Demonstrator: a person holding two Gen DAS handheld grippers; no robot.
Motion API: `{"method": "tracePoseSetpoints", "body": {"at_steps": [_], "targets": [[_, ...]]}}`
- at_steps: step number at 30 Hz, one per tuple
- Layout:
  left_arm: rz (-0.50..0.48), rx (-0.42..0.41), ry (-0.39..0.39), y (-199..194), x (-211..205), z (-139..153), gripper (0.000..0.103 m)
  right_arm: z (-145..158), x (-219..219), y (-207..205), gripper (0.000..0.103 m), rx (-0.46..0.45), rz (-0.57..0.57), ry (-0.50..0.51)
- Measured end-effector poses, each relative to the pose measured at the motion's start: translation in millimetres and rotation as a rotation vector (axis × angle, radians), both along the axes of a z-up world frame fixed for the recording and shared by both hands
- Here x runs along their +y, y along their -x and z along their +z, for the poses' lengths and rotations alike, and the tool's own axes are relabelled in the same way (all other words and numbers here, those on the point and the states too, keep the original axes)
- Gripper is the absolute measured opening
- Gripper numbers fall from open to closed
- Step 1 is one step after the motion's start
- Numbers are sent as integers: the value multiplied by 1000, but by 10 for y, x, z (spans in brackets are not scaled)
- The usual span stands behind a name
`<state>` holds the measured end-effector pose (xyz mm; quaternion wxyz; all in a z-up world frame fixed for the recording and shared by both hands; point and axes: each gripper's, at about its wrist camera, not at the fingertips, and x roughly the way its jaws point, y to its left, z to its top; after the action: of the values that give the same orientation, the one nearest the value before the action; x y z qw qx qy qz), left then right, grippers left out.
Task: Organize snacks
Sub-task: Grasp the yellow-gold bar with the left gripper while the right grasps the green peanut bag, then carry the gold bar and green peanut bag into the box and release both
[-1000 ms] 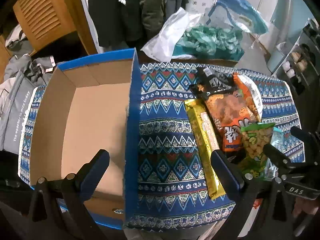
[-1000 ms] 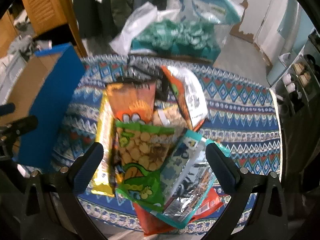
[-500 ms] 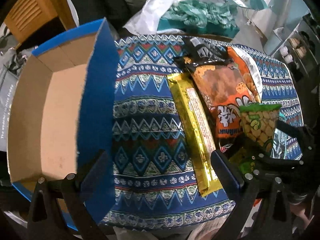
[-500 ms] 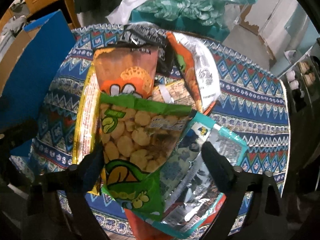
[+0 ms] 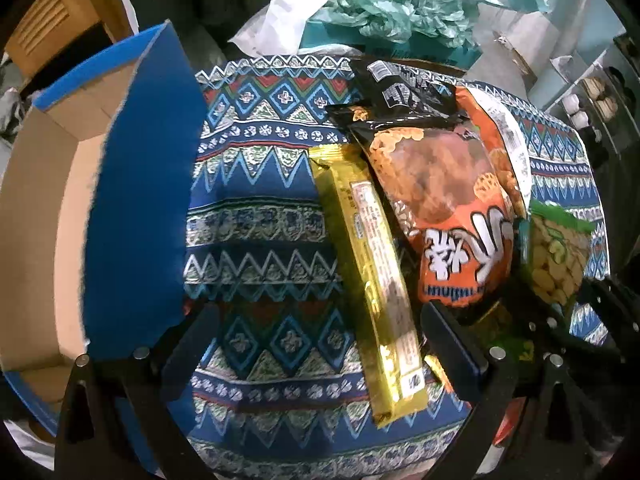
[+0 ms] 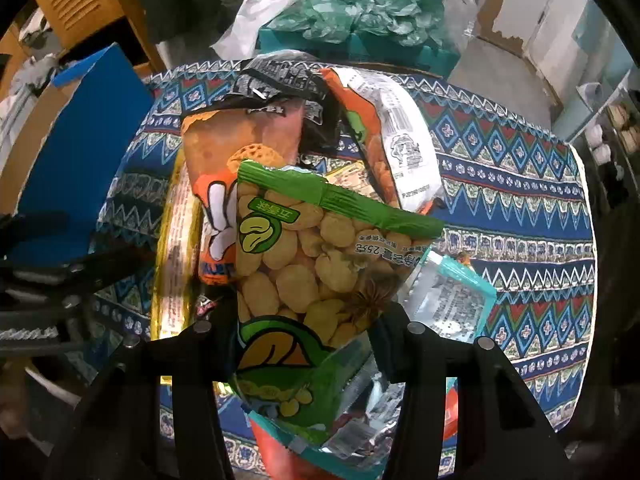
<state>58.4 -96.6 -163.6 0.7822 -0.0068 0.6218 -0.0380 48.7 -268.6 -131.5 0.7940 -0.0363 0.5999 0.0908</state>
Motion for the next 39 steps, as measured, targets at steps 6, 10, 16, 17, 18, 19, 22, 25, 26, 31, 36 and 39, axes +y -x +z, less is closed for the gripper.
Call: {"method": "tracePoseSetpoints", "body": {"at_steps": [6,10,16,17,18,19,22,25,26,31,36,39], "targets": [[47,46,28,-163,-41,-226,102,-22,-63,-8,50,8,-15,-32],[38,60,19,-199,-112,-320,102,-4,-77,-8,50,3,-22,-33],[9,64,16,-285,-217,-438,82,3,-89,-8,50,8,-33,-41],[7,77,34,-311,-217,-478,72,1,-88,-13,50,9,-34,-42],[6,70,37,-314,-219,-476,72,-4,-90,-11,50,9,-34,-42],[4,56,39,-311,-234,-473,67,-8,-95,-14,50,11,-36,-45],[-16,62,72,-331,-271,-483,52,-18,-104,-21,50,17,-40,-49],[-25,74,133,-324,-255,-461,35,-14,-100,-21,50,15,-35,-46],[-24,70,133,-306,-244,-434,33,-11,-97,-21,50,13,-31,-46],[-14,55,133,-225,-143,-305,29,38,-47,-15,50,-4,-11,-38],[-17,19,134,-57,-37,-179,29,149,23,1,48,-27,7,-35],[-38,-19,104,57,-2,-106,29,231,70,12,48,-45,15,-43]]}}
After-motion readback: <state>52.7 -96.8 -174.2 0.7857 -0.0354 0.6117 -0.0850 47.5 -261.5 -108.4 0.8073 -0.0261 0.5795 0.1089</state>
